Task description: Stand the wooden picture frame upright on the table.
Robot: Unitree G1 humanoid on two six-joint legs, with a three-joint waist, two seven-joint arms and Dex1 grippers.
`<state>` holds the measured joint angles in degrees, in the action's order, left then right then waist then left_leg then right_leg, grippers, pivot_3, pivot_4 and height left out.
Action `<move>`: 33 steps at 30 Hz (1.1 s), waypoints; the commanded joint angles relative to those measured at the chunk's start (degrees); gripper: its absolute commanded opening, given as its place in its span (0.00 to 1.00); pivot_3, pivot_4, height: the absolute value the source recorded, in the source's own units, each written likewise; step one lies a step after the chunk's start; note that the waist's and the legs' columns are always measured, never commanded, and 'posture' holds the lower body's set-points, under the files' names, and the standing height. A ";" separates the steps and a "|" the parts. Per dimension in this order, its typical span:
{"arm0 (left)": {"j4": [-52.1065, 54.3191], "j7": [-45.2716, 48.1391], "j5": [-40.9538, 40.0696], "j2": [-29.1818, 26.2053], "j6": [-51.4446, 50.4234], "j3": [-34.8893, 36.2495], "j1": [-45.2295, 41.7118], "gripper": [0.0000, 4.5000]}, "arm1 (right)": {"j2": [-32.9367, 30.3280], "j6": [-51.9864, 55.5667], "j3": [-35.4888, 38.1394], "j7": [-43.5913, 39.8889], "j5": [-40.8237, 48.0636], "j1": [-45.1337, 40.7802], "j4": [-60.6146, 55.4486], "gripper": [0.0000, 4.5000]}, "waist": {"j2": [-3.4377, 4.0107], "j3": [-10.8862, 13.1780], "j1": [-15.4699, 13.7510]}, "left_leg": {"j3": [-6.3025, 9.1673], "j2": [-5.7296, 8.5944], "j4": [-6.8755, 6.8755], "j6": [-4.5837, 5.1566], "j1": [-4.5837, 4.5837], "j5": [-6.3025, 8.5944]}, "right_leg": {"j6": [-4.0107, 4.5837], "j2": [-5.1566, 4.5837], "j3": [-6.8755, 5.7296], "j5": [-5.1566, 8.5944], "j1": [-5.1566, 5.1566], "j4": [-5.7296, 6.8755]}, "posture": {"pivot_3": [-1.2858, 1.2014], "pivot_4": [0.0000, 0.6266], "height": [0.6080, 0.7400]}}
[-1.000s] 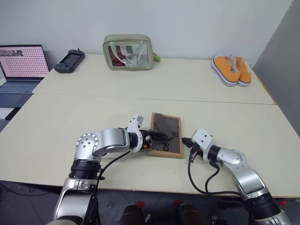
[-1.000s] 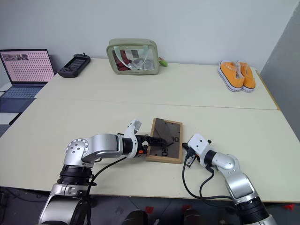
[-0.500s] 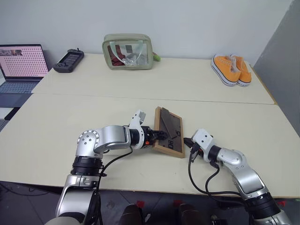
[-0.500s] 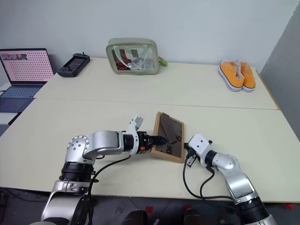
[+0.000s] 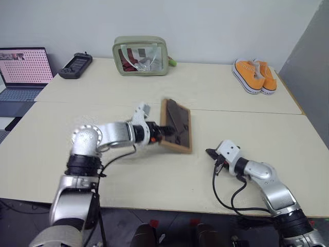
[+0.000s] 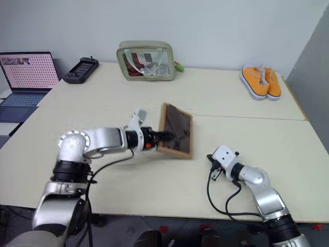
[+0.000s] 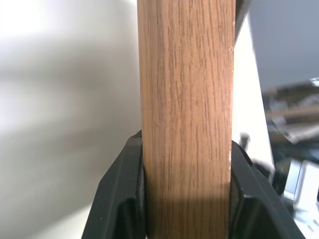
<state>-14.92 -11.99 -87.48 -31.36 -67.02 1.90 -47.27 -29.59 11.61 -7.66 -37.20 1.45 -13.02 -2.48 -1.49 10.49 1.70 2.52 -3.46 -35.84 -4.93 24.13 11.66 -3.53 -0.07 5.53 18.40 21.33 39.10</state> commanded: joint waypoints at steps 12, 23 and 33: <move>12.99 44.23 38.59 -5.21 22.68 -6.84 -0.95 0.28 | 1.80 20.75 13.42 1.43 20.81 -20.21 -13.63 0.00 | 0.15 0.20 -0.02 | 0.04 -0.08 0.09 -0.27 0.65 -0.15 | 0.06 0.00 -0.08 0.01 0.51 -0.08 | 0.52 0.24 1.00; 16.07 49.05 38.28 -2.93 18.00 -2.69 -1.67 0.28 | 7.68 26.81 12.40 5.54 27.17 -28.74 -15.99 0.55 | 0.18 0.21 0.12 | 0.08 -0.08 -0.02 -0.06 0.69 -0.05 | 0.05 0.01 -0.08 0.00 0.54 0.04 | 0.52 0.24 1.00; 18.43 50.34 38.54 -1.49 14.68 -0.54 -1.93 0.28 | 8.31 25.17 11.37 4.16 27.76 -31.76 -11.86 0.61 | 0.18 0.21 0.12 | 0.09 -0.09 -0.02 -0.06 0.70 -0.05 | 0.05 0.01 -0.09 0.00 0.58 0.07 | 0.52 0.24 1.00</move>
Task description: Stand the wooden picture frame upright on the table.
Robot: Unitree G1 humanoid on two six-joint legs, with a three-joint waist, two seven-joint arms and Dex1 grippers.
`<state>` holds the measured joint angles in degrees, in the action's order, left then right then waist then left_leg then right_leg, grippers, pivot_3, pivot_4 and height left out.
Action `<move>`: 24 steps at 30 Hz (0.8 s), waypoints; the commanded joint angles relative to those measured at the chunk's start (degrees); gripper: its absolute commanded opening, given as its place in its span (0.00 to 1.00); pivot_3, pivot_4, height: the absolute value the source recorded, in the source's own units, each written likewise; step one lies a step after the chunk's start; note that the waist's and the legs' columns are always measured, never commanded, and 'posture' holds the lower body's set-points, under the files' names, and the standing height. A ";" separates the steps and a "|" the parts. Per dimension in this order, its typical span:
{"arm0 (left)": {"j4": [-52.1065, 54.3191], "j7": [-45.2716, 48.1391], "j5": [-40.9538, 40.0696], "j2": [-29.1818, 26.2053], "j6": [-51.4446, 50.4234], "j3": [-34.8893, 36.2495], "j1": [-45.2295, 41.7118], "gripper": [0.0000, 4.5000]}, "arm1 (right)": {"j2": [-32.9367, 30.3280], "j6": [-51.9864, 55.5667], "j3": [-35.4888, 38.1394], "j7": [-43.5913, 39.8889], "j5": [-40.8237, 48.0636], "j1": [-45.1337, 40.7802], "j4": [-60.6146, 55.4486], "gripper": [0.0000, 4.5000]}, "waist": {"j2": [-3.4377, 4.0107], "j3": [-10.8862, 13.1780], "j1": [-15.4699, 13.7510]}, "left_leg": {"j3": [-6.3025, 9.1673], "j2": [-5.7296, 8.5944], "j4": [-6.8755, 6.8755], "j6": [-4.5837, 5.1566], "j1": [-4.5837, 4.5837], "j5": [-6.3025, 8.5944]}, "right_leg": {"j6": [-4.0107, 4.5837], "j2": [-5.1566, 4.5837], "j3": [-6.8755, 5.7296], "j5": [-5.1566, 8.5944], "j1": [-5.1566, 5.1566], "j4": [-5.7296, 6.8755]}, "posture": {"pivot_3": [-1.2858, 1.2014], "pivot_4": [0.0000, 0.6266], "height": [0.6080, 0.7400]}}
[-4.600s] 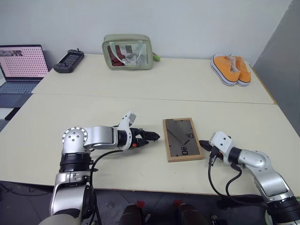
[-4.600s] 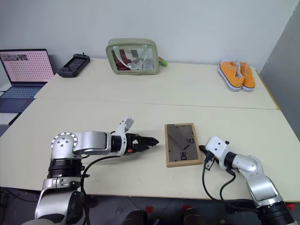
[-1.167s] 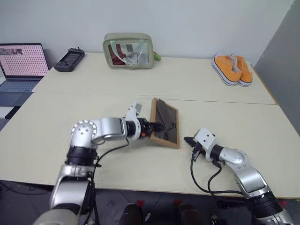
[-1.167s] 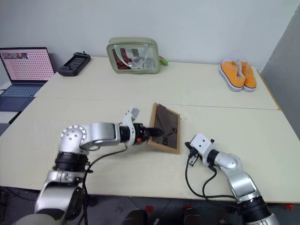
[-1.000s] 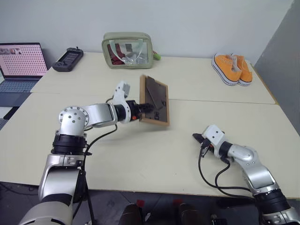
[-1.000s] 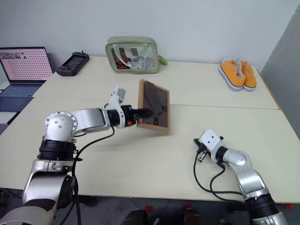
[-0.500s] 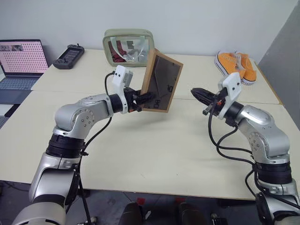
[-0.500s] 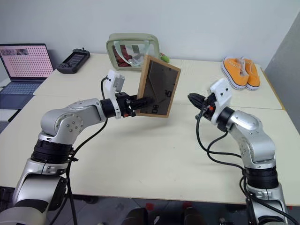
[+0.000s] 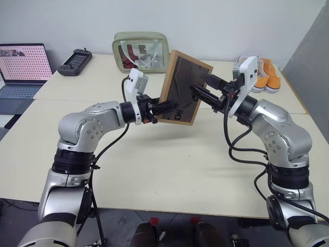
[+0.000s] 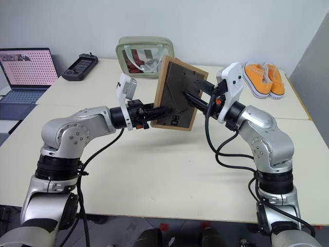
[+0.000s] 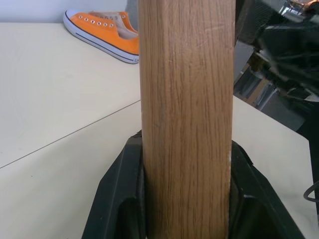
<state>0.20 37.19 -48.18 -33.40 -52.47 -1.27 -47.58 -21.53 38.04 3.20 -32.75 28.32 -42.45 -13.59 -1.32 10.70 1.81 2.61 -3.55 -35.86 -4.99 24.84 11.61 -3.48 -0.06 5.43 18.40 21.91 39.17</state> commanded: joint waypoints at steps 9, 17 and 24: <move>1.02 2.00 2.48 2.24 1.02 2.24 -2.10 0.28 | 5.24 1.58 -0.15 3.73 3.41 -3.58 -4.17 0.61 | 0.00 0.00 0.03 | -0.01 -0.01 -0.06 0.00 0.00 0.00 | 0.00 0.01 0.02 0.00 0.13 0.30 | 0.52 0.24 1.00; -6.09 4.66 8.01 3.25 4.38 1.08 -4.69 0.28 | 5.48 5.30 0.84 6.82 5.40 -1.12 -9.62 0.61 | 0.00 0.00 -0.07 | -0.01 0.00 -0.12 0.02 0.00 -0.03 | 0.01 0.02 0.03 0.01 0.20 0.53 | 0.52 0.24 1.00; -9.77 7.03 10.64 4.42 5.28 1.61 -7.32 0.28 | 3.80 5.80 1.35 8.07 5.05 1.08 -10.87 0.61 | 0.00 0.00 0.03 | -0.03 -0.01 -0.13 0.03 0.01 -0.04 | 0.01 0.06 0.05 0.01 0.28 0.63 | 0.52 0.24 1.00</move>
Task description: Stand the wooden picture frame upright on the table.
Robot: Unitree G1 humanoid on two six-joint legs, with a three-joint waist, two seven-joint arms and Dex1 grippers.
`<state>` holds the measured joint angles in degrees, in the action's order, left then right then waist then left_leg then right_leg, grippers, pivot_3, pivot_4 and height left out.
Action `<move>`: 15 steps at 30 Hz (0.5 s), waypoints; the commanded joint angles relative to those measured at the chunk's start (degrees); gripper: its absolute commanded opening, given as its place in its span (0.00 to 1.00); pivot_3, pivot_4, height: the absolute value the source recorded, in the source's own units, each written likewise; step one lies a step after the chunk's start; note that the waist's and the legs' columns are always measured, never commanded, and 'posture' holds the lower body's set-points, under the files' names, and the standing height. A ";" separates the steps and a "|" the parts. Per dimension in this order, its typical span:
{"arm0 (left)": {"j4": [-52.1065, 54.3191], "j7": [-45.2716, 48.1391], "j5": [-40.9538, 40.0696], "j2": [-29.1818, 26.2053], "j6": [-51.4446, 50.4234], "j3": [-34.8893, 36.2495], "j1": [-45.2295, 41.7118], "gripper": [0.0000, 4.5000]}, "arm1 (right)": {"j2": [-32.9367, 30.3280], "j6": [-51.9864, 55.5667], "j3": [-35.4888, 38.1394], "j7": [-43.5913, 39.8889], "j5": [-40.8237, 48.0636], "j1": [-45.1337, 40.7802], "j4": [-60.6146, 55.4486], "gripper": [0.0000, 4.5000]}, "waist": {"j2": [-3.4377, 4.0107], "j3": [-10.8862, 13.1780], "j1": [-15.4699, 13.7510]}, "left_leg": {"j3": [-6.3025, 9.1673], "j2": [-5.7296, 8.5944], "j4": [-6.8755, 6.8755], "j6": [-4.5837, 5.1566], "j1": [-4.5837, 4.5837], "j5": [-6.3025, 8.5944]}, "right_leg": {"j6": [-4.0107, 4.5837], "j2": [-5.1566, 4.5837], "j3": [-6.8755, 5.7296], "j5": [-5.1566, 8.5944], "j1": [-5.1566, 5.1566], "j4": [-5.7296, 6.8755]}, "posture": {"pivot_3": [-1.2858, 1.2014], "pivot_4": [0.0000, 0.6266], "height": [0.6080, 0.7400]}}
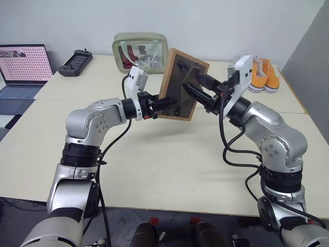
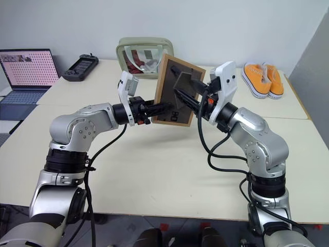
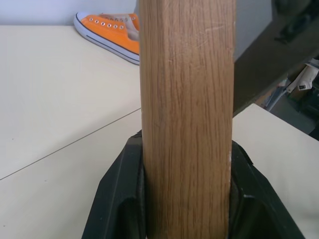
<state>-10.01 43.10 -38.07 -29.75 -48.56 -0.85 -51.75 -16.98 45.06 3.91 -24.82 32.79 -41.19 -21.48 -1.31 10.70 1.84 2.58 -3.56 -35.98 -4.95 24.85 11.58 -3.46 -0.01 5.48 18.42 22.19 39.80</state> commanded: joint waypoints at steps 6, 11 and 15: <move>2.40 1.83 -0.14 1.92 -0.11 1.64 -3.90 0.28 | -3.48 -4.97 -2.03 -0.22 -5.04 -0.11 0.72 0.61 | 0.00 0.00 0.01 | -0.01 0.00 0.00 0.00 0.01 0.00 | 0.01 0.00 0.02 0.00 0.02 0.05 | 0.52 0.24 1.00; 2.85 1.82 -0.19 2.31 -0.84 2.29 -4.20 0.28 | -7.13 -7.97 -3.14 -2.38 -8.42 1.36 2.86 0.61 | 0.00 0.00 0.01 | -0.01 0.00 -0.02 0.02 0.01 -0.01 | 0.01 0.01 0.02 0.01 0.03 0.08 | 0.52 0.24 1.00; 2.30 1.76 0.10 2.37 -0.97 2.64 -4.32 0.28 | -11.01 -9.47 -3.32 -4.81 -9.87 3.33 3.04 0.70 | 0.00 0.00 -0.02 | 0.00 0.01 -0.02 0.02 0.01 -0.01 | 0.01 0.00 0.01 0.01 0.01 0.06 | 0.52 0.24 1.00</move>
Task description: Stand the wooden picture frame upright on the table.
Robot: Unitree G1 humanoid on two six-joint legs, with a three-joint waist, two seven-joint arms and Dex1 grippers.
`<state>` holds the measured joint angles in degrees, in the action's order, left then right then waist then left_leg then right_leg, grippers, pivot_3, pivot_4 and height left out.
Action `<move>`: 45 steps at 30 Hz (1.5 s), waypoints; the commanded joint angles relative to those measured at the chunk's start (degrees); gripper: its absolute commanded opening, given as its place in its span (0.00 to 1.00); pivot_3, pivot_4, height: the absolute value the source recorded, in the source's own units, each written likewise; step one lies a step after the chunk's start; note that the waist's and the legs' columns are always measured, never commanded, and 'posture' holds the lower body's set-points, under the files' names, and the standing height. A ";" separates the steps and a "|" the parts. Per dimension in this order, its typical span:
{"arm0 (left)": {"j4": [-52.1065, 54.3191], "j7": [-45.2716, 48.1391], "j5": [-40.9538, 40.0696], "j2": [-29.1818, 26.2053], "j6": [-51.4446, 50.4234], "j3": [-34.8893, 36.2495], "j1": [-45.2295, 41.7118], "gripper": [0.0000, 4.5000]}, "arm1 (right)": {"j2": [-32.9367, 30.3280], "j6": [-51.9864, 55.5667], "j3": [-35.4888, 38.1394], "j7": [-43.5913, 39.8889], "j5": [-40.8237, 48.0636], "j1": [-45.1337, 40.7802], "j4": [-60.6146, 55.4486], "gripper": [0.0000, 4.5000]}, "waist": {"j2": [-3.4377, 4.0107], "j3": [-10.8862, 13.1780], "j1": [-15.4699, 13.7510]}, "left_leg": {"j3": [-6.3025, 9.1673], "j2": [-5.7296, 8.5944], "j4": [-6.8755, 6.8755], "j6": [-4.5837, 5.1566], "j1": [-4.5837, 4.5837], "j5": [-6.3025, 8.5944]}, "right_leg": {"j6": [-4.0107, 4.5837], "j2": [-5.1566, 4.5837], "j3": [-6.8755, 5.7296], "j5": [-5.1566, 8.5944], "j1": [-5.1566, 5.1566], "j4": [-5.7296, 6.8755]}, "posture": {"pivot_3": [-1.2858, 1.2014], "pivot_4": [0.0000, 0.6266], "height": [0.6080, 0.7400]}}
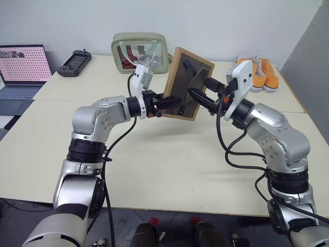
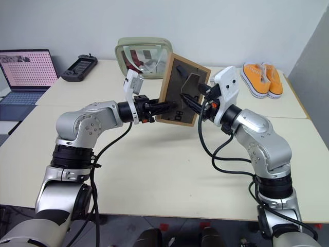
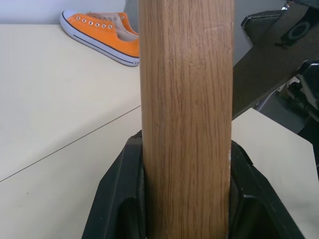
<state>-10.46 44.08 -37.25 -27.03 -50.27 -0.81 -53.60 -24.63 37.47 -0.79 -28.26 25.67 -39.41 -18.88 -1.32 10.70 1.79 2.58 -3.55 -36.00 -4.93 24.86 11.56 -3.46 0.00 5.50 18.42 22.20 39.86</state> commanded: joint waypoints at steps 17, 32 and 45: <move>-0.89 -5.42 -10.03 -0.30 -28.22 11.91 -3.57 0.28 | -23.12 -65.22 -0.98 0.30 -35.69 10.45 25.22 1.00 | 0.00 0.01 0.28 | -0.02 0.04 -0.06 0.03 -0.01 -0.01 | -0.02 0.01 0.05 0.01 0.00 0.02 | 0.52 0.24 1.00; -7.79 -32.71 -45.37 0.07 -42.23 16.75 -1.77 0.28 | -18.18 -102.15 -10.07 37.98 -75.07 -1.48 46.00 1.00 | -0.02 0.01 1.21 | 0.11 0.06 -0.09 -0.51 -0.10 -0.35 | 0.00 -0.06 0.04 -0.01 -0.03 0.24 | 0.52 0.24 1.00; -3.39 -52.37 -75.73 -6.62 -32.83 6.43 3.90 0.28 | -19.14 -103.37 -16.83 51.20 -83.95 -11.33 57.08 1.00 | -0.02 0.01 1.27 | 0.15 0.12 -0.11 -0.50 -0.13 -0.37 | 0.02 -0.15 0.03 -0.01 -0.07 0.28 | 0.52 0.24 1.00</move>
<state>-17.15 -7.72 -108.37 -32.81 -85.75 5.66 -48.94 -43.53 -65.62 -17.07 20.18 -57.71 -48.87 37.67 -1.33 10.71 3.07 2.73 -3.42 -36.11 -5.43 24.72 11.19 -3.44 -0.15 5.52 18.41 22.13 40.15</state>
